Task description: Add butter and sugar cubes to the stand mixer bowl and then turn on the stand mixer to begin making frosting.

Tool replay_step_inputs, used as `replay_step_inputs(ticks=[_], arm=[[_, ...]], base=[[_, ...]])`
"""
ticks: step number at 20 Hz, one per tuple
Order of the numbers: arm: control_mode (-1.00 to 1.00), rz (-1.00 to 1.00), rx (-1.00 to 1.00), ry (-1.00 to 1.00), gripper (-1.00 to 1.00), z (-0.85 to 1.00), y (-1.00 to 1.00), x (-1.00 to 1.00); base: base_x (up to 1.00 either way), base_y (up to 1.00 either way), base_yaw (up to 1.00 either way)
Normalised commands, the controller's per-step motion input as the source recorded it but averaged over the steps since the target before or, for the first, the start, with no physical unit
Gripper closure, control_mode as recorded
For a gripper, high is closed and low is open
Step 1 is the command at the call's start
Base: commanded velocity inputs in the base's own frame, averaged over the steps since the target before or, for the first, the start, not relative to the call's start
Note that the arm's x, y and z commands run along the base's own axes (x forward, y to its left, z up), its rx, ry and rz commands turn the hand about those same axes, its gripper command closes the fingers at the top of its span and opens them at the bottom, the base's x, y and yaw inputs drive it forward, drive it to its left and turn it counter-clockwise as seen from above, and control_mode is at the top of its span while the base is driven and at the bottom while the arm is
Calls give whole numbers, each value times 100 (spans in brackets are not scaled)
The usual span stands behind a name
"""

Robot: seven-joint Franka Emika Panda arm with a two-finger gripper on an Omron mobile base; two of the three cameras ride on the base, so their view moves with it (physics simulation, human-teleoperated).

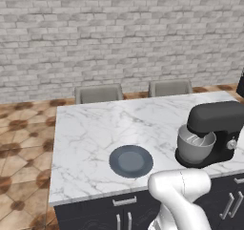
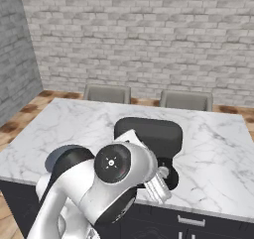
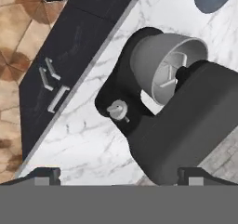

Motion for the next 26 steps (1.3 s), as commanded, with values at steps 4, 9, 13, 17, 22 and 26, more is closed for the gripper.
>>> replay_step_inputs(ticks=[4, 9, 13, 17, 22, 26], arm=[[-100, 34, -35, -29, -100, 0, 0, -44], [-100, 35, -40, -11, -100, -4, 3, -25], [-100, 37, -43, 0, -100, -45, 30, -3], [-100, 35, -47, 0, -100, -71, 47, 0], [-100, 33, -51, -10, -100, -73, 49, -1], [-100, 29, -52, -20, -100, -65, 40, -15]], base=[[0, 0, 0], [0, 0, 0], [0, 0, 0], [0, 0, 0], [0, 0, 0], [0, 0, 0]])
